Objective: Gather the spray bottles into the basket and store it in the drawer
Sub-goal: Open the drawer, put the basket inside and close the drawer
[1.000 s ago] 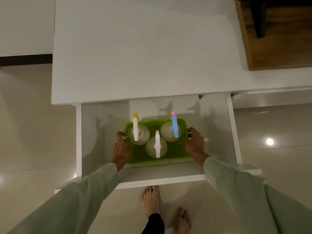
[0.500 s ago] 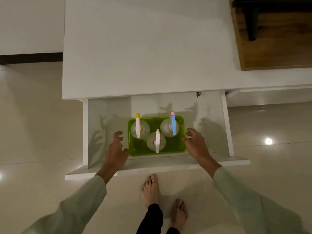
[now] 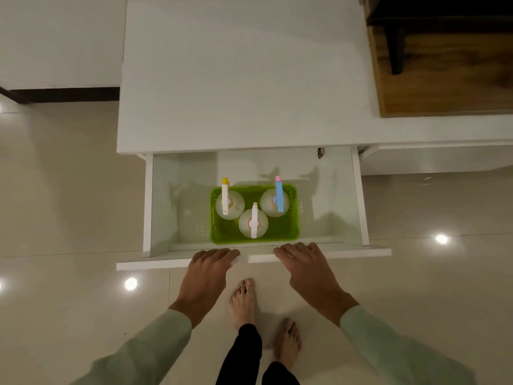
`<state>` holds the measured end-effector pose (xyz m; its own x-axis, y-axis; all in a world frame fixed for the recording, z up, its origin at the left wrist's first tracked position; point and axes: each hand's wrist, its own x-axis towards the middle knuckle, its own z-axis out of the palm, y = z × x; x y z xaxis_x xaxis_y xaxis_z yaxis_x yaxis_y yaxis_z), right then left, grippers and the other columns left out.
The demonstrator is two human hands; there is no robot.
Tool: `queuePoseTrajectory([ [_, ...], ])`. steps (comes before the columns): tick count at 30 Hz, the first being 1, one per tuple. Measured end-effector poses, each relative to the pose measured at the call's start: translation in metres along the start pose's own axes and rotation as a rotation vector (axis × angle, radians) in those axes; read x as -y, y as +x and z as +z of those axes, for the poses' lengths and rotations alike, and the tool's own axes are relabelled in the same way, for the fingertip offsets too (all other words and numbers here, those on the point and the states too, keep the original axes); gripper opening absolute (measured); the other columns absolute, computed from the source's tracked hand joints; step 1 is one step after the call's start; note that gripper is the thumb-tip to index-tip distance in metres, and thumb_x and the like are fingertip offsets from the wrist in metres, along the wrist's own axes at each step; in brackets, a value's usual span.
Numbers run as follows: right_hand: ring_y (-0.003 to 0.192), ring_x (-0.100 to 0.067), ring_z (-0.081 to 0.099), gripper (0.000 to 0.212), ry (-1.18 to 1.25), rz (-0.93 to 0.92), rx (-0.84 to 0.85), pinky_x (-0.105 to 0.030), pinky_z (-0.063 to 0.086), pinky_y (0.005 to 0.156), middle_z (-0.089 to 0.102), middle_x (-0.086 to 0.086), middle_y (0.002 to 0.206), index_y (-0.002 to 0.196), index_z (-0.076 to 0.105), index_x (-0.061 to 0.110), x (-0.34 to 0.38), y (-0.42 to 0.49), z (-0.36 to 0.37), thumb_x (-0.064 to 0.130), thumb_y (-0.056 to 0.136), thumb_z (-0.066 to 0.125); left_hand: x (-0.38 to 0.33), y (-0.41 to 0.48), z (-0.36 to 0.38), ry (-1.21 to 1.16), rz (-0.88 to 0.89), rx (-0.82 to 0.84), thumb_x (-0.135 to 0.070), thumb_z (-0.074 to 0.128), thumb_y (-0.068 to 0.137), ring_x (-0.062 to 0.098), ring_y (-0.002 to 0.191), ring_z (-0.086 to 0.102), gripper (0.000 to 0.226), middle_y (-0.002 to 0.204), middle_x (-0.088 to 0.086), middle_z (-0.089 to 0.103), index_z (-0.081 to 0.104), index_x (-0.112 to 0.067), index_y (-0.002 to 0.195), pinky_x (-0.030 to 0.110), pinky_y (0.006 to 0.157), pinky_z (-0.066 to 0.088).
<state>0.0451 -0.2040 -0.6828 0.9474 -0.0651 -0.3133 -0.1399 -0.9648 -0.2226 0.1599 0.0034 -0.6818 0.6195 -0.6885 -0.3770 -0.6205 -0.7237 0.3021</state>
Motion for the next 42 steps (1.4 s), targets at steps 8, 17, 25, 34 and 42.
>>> queuePoseTrajectory([
  [8, 0.076, -0.024, 0.068, 0.063, -0.083, 0.018, -0.097, -0.035, 0.053, 0.067, 0.072, 0.002, 0.089, 0.104, 0.074, 0.015, -0.007, 0.028, -0.002, -0.01, 0.047, 0.065, 0.007, 0.033, -0.009, -0.021, -0.002, -0.153, 0.004, 0.082, 0.068, 0.029, 0.093, 0.074, 0.047, 0.105, 0.007, 0.077, 0.074, -0.014, 0.11, 0.041, 0.082, 0.059],
  [17, 0.144, -0.04, 0.041, 0.086, -0.065, 0.05, -0.193, -0.055, 0.042, 0.112, 0.044, -0.023, 0.154, 0.148, 0.048, 0.008, -0.028, 0.09, -0.023, -0.02, 0.067, 0.038, 0.02, 0.1, -0.043, 0.112, 0.004, -0.3, -0.017, 0.079, 0.075, 0.031, 0.154, 0.003, 0.103, 0.166, 0.014, 0.006, 0.015, -0.012, 0.156, 0.052, 0.122, 0.019],
  [25, 0.157, -0.035, -0.006, 0.11, -0.12, 0.056, -0.327, -0.061, 0.013, 0.124, -0.007, -0.014, 0.17, 0.162, 0.0, 0.021, -0.055, 0.154, -0.042, -0.02, 0.076, 0.054, 0.036, 0.155, -0.068, 0.168, 0.015, -0.284, -0.017, 0.069, 0.088, 0.032, 0.153, -0.006, 0.097, 0.166, 0.013, -0.004, 0.001, -0.013, 0.157, 0.051, 0.124, 0.014],
  [34, 0.142, -0.036, 0.038, 0.082, -0.239, 0.037, -0.274, -0.052, 0.037, 0.106, 0.032, -0.017, 0.161, 0.152, 0.033, 0.018, -0.07, 0.184, -0.055, -0.013, 0.08, 0.059, 0.037, 0.186, -0.084, 0.209, -0.046, -0.335, -0.009, 0.075, 0.076, 0.032, 0.128, 0.045, 0.058, 0.145, 0.007, 0.047, 0.05, -0.017, 0.128, 0.048, 0.098, 0.039],
  [42, 0.108, -0.032, 0.047, 0.07, -0.333, 0.104, -0.322, -0.048, 0.039, 0.08, 0.046, -0.013, 0.134, 0.127, 0.045, 0.017, -0.058, 0.199, -0.065, -0.017, 0.066, 0.051, 0.033, 0.197, -0.084, 0.273, -0.069, -0.455, 0.009, 0.061, 0.071, 0.032, 0.107, 0.052, 0.05, 0.123, 0.006, 0.057, 0.05, -0.017, 0.112, 0.044, 0.083, 0.043],
])
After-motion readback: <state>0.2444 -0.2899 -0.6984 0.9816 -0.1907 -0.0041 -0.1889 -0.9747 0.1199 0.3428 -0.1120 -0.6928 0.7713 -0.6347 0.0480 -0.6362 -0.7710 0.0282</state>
